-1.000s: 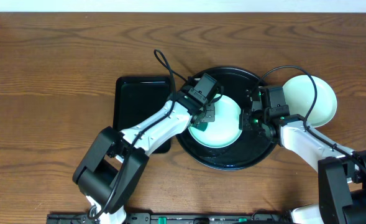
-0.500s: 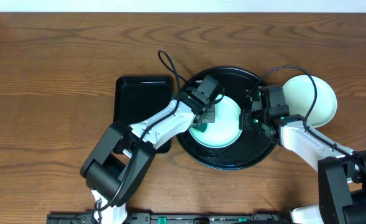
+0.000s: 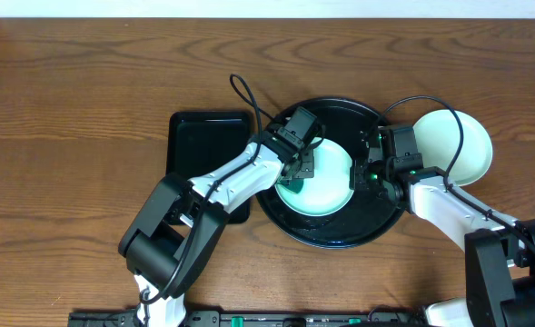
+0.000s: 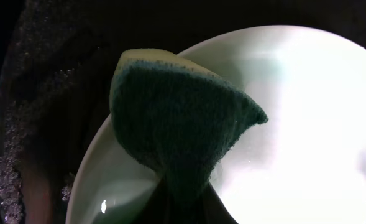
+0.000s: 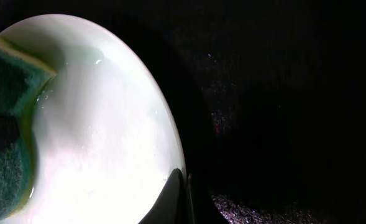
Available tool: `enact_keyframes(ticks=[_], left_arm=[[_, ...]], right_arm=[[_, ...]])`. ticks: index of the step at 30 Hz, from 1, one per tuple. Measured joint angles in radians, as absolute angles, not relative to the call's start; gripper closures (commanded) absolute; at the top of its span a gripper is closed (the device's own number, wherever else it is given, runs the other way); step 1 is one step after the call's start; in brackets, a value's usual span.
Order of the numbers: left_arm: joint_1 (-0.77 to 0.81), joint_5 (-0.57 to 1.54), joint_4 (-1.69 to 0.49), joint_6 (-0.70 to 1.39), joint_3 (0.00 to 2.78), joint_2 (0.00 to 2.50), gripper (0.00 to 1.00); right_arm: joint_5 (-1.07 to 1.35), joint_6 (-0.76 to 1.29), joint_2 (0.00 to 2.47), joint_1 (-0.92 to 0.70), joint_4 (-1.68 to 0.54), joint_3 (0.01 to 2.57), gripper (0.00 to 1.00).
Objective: Clean dirty plates on tray and stack at the side
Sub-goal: 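Wipe the sponge across the green smear on the plate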
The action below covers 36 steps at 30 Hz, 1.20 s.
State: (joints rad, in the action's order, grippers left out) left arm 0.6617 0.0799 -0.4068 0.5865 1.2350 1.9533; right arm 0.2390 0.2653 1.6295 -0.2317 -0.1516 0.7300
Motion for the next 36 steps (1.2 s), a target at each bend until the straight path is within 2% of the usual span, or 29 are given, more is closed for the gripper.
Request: enact_keyframes(ticks=[9,20,36], left_arm=[[0.643,0.172,-0.394,0.579,1.236,1.956,0.93],[0.641,0.424,-0.306,0.579,1.233,1.988,0.92],[0.675,0.540,-0.310,0.579,1.217,1.924,0.92]], right_arm=[[0.235,0.265,1.629,-0.231,-0.152,0.730,0.99],[0.216,0.259,1.629,-0.231,-0.152,0.730,0.99],[0.232,0.259,1.629,-0.231,-0.143,0.730,0.99]])
